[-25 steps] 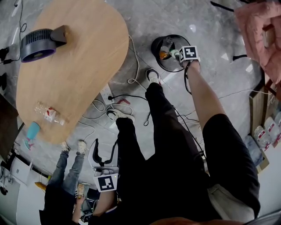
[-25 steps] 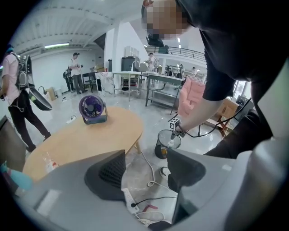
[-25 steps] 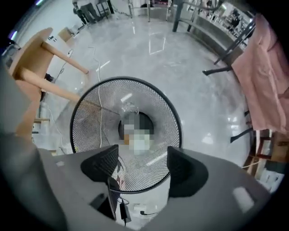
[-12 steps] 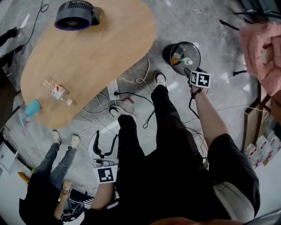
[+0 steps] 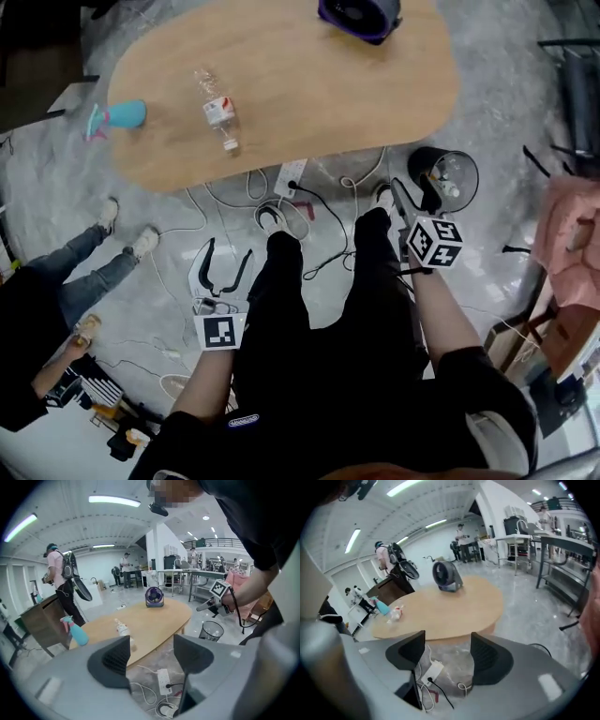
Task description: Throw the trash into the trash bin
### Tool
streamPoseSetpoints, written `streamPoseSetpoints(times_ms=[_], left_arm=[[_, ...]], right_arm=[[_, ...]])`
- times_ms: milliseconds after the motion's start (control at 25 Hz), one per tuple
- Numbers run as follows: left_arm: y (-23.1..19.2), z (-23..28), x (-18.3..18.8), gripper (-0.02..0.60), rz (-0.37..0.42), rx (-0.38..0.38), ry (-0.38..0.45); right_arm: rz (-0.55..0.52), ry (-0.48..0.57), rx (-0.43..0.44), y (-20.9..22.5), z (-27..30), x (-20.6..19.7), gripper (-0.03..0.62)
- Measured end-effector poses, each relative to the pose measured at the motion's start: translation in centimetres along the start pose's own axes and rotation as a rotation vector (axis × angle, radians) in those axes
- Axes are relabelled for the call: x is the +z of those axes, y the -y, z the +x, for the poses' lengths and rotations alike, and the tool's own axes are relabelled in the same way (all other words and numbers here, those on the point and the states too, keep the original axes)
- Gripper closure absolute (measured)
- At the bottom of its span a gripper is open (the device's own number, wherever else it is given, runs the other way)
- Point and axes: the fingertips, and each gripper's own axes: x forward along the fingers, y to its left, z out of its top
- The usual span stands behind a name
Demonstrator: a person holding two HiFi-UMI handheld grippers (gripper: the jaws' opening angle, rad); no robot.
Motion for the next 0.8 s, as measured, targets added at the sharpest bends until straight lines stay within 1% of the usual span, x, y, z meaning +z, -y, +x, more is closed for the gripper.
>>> streamPoseSetpoints(times_ms=[120,240,480,600,800], left_arm=[[-2.5,-1.4,-0.7,0.282,-0.011,0.049,0.019],[-4.1,-2.2,-1.1,0.282,-0.022,0.086,0.042],[-7.0,-3.9,-2.2,0.282,-0.066,0.143,0.072],[-8.2,-5.0,-2.9,0.282,-0.086,0.172,0.075],[-11.4,-6.8,-4.6,0.282,-0.129,0.222,0.077]], right_arm=[[-0.075,0.041,0.045,-4.8,0.5,2.5,0.26],[-0.13,0.059,0.078,-7.8,1.0,4.3,0.26],[-0.247,0.061,0.147,-14.6,2.6,5.5,0.263],[-0.298,0.051,0.201,-18.8,4.7,5.8,0.261],[-0.387,0.048,0.275,-26.2,9.8,7.9,0.261]])
